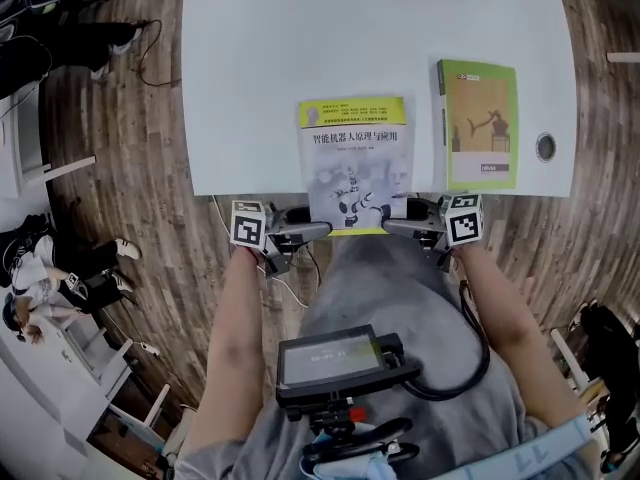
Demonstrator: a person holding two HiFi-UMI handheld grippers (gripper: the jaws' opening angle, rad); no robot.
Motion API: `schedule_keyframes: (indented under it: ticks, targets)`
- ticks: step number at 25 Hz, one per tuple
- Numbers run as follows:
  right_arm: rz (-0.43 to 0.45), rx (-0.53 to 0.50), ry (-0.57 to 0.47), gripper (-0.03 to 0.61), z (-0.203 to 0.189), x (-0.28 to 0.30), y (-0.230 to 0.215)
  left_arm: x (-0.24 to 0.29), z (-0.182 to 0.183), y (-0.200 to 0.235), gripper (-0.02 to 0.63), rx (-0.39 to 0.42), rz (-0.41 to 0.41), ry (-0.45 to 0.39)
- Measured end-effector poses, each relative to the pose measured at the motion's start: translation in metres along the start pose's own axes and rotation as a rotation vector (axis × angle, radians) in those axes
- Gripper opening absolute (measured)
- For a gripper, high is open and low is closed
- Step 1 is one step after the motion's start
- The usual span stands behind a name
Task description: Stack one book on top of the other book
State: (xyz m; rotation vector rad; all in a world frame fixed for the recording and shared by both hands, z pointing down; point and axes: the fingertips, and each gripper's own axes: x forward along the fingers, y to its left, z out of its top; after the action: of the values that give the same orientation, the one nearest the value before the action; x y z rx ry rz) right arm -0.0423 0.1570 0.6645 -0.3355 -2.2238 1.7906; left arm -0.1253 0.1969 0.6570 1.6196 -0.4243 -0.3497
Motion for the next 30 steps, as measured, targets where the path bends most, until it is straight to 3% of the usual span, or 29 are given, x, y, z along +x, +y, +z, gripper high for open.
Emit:
schedule_keyframes:
  ticks: [4, 9, 16, 18, 21, 22, 30]
  targets:
    - [0.042, -0.03, -0.05, 0.252, 0.006, 0.009, 0.006, 0.01, 0.002, -0.004, 0.295, 0.006, -0.046, 0.015]
    - [0.117, 0.01, -0.1, 0.25, 0.014, 0.028, 0.018, 0.02, 0.008, -0.012, 0.294, 0.003, -0.111, -0.002]
    - [0.115, 0.022, -0.124, 0.232, 0.018, 0.035, 0.021, 0.037, 0.014, -0.017, 0.286, -0.008, -0.151, -0.08]
    - [0.105, 0.036, -0.125, 0.205, 0.018, 0.035, 0.019, 0.039, 0.015, -0.012, 0.239, -0.026, -0.139, -0.099]
    - [0.07, 0.067, -0.13, 0.122, 0.018, 0.035, 0.012, 0.04, 0.016, -0.003, 0.117, -0.055, -0.104, -0.118]
    - [0.065, 0.079, -0.135, 0.094, 0.018, 0.035, 0.01, 0.04, 0.016, -0.001, 0.103, -0.065, -0.098, -0.123]
    - [0.094, 0.121, -0.156, 0.083, 0.019, 0.035, 0.01, 0.041, 0.017, -0.001, 0.08, -0.063, -0.094, -0.127]
